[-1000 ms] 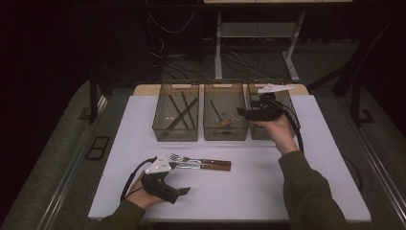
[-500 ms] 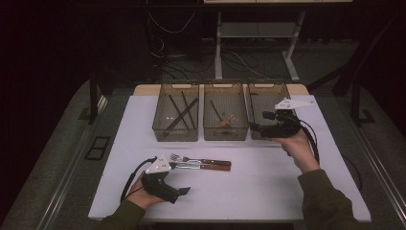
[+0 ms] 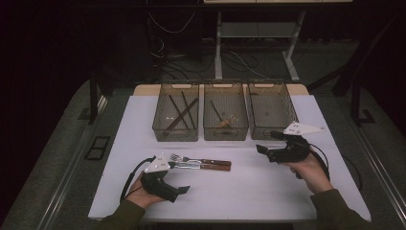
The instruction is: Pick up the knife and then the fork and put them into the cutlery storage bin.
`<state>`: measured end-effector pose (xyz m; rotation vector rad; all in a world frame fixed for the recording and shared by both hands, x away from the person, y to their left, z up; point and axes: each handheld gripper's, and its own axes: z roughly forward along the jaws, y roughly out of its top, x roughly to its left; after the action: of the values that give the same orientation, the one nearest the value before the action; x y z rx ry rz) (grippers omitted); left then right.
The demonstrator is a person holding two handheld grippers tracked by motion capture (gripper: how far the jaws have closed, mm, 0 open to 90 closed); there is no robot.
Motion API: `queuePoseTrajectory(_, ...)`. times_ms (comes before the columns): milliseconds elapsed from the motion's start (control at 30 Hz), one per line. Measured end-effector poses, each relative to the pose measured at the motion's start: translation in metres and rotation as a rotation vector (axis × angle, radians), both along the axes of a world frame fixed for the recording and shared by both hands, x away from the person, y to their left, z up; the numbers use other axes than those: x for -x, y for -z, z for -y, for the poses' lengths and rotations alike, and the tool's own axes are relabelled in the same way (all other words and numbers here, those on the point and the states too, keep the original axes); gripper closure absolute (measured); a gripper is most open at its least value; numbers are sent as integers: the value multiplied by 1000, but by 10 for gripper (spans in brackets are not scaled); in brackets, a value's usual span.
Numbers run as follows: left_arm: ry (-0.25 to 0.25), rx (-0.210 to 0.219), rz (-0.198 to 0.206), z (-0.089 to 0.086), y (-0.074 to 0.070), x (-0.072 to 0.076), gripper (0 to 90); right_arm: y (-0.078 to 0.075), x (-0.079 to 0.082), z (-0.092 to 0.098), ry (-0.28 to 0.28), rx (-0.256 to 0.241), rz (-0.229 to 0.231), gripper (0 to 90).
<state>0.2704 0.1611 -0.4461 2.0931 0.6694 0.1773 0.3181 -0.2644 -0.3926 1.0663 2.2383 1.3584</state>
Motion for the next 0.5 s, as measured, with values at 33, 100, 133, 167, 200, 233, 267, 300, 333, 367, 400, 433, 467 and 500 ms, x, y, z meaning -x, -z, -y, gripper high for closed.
queuePoseTrajectory(33,0,0,1,0,0,0,0,3,3,1,1,-9,-4,188)
queuePoseTrajectory(100,-1,-6,2,0,0,0,0,8,10,4,9,-16,6,164)
queuePoseTrajectory(133,-1,-6,2,0,0,1,0,11,14,6,15,-15,9,164)
queuePoseTrajectory(167,1,-5,5,0,-1,1,0,14,18,8,20,-17,12,164)
queuePoseTrajectory(200,1,-2,5,0,-1,1,0,17,23,9,21,-25,10,164)
queuePoseTrajectory(233,0,-1,5,0,-1,1,0,21,27,11,12,-31,1,164)
queuePoseTrajectory(267,-2,0,3,0,-1,1,0,24,31,13,2,-33,-6,164)
queuePoseTrajectory(300,-2,1,-1,0,-1,1,0,28,35,14,-2,-31,-8,164)
queuePoseTrajectory(333,2,4,-3,0,-1,1,0,31,39,15,-10,-16,-9,164)
queuePoseTrajectory(367,7,2,-3,0,-2,1,0,34,43,16,-9,-1,-6,164)
queuePoseTrajectory(400,10,-5,-2,0,-2,1,0,36,46,17,-1,0,-9,163)
queuePoseTrajectory(433,8,-1,-5,1,-3,1,0,38,49,18,-2,-5,-15,164)
queuePoseTrajectory(467,8,3,-6,1,-3,1,0,41,52,18,-9,-7,-19,164)
queuePoseTrajectory(500,8,-2,-4,0,-4,1,0,43,55,19,-9,-7,-19,164)
